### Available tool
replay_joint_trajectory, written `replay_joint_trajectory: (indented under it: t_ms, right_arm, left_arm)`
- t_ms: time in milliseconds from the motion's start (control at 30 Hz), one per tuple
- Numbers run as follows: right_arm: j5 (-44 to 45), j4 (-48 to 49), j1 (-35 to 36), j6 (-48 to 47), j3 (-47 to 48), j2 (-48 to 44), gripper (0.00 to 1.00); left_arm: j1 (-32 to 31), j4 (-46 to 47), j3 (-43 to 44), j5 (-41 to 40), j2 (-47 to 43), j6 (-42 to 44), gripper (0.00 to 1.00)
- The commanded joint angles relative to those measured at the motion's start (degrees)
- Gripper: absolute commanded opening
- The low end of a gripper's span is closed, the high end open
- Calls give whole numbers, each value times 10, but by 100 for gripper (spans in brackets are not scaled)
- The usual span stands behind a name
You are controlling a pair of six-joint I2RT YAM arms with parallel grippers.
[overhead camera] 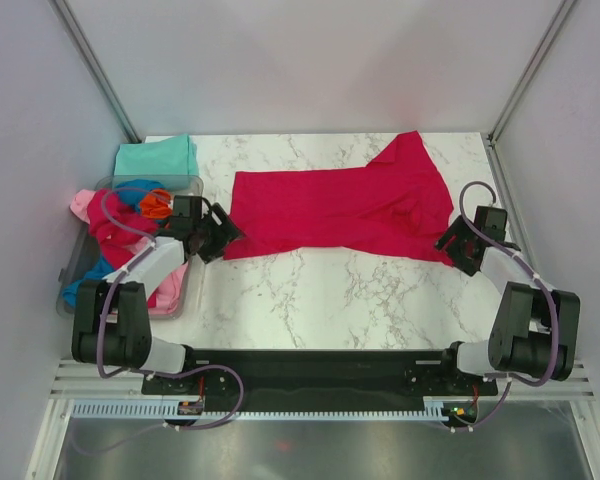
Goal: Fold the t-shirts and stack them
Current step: Fold the tshirt
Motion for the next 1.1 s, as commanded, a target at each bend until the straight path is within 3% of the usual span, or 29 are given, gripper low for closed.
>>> replay_joint_trajectory:
  t_ms: [0,300,433,500,533,633,833,933,967,1067]
  right_arm:
    - [-9,47,-12,9,-16,18,78]
    - [-15,80,-33,7,-16,62,75]
    - [-18,89,-45,7,-10,82,63]
    - [-13,91,-55,7,-5,90,49]
    - [-14,92,-63,7,-1,91,34]
    - [-18,93,-76,7,8,99,17]
    - [-31,94,-81,2,8,101,1]
    - [-32,93,-84,0,4,101,0]
    - [-33,93,-85,0,4,100,0]
    - [-38,95,-90,0,1,101,0]
  left_arm:
    - [10,24,-17,-21,35,-30,81]
    - [-1,36,-47,-31,50,-48,72]
    - [-20,22,-54,-41,50,-52,70]
    - [-43,14,-62,-58,42,-54,70]
    - [-51,14,-66,-65,38,-54,71]
    - [-66,0,-64,-79,43,-53,71]
    - [-67,-14,-38,-136,71,-44,71]
    - [-67,-16,-7,-146,94,-39,68]
    - [-67,-15,-2,-148,101,-39,65]
    - [-67,-10,24,-150,127,-31,13]
